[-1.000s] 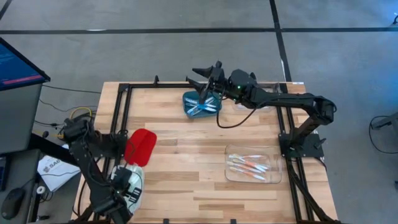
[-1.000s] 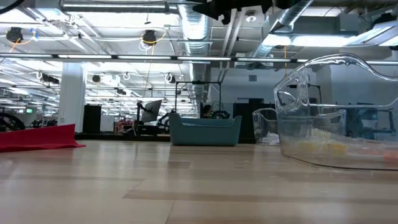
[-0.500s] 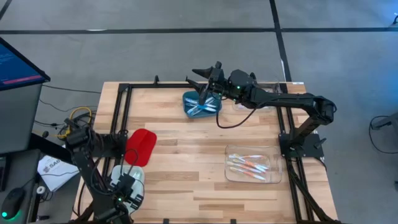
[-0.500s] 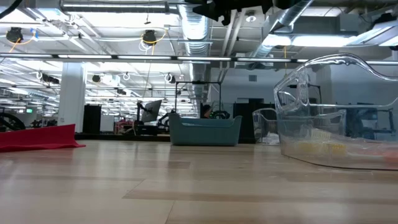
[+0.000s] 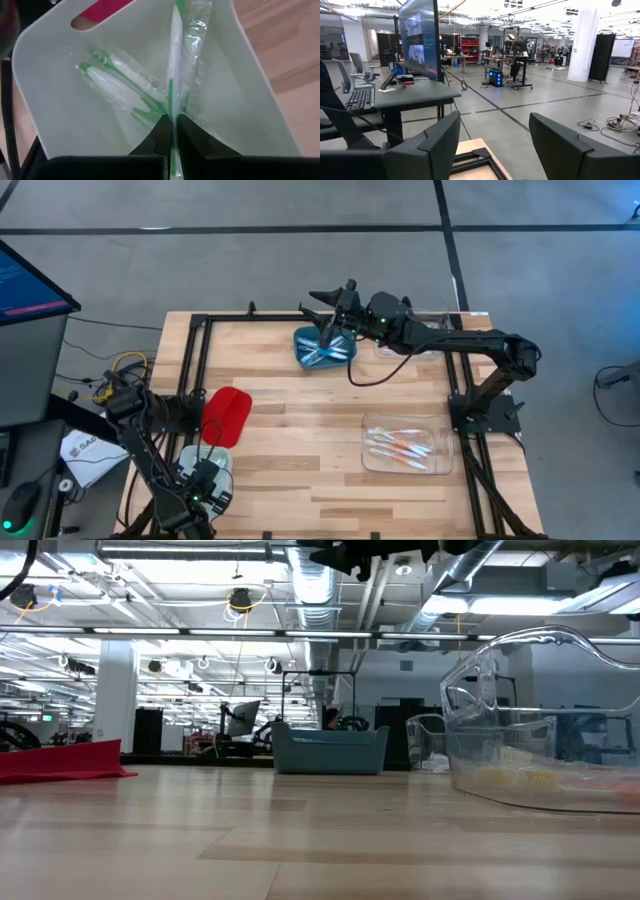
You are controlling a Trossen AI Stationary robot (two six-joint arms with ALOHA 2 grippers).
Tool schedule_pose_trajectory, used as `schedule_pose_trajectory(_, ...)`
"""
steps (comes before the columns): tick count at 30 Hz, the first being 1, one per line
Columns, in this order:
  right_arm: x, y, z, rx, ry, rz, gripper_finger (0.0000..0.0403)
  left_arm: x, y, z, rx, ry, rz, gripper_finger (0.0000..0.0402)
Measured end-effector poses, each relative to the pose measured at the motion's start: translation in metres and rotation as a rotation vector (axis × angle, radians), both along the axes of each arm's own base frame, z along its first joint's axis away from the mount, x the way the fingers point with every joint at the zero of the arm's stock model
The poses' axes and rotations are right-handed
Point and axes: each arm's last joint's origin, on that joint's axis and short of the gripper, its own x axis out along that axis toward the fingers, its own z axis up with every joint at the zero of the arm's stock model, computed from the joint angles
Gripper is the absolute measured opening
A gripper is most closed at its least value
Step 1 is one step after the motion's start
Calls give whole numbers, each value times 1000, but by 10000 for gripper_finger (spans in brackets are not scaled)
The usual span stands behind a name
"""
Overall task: Pick & Place Toothbrushes
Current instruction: Put the green toothbrush into the white bin, then adjust the bottom transparent bin on the table
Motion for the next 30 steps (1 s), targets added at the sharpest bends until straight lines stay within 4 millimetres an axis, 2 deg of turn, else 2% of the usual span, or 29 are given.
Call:
schedule_pose_trajectory(8,0,0,0,1,4,0,233,-3,0,-2,4,11,-14,19)
schedule_pose_trajectory(19,1,3,-1,2,7,8,233,-3,0,-1,2,9,-15,124)
schedule_pose_trajectory(25,1,2,-1,2,7,6,233,-5,6,18,-42,-55,-47,184)
schedule_pose_trajectory(30,1,2,-1,2,7,7,233,-8,14,37,-92,-101,-1,222)
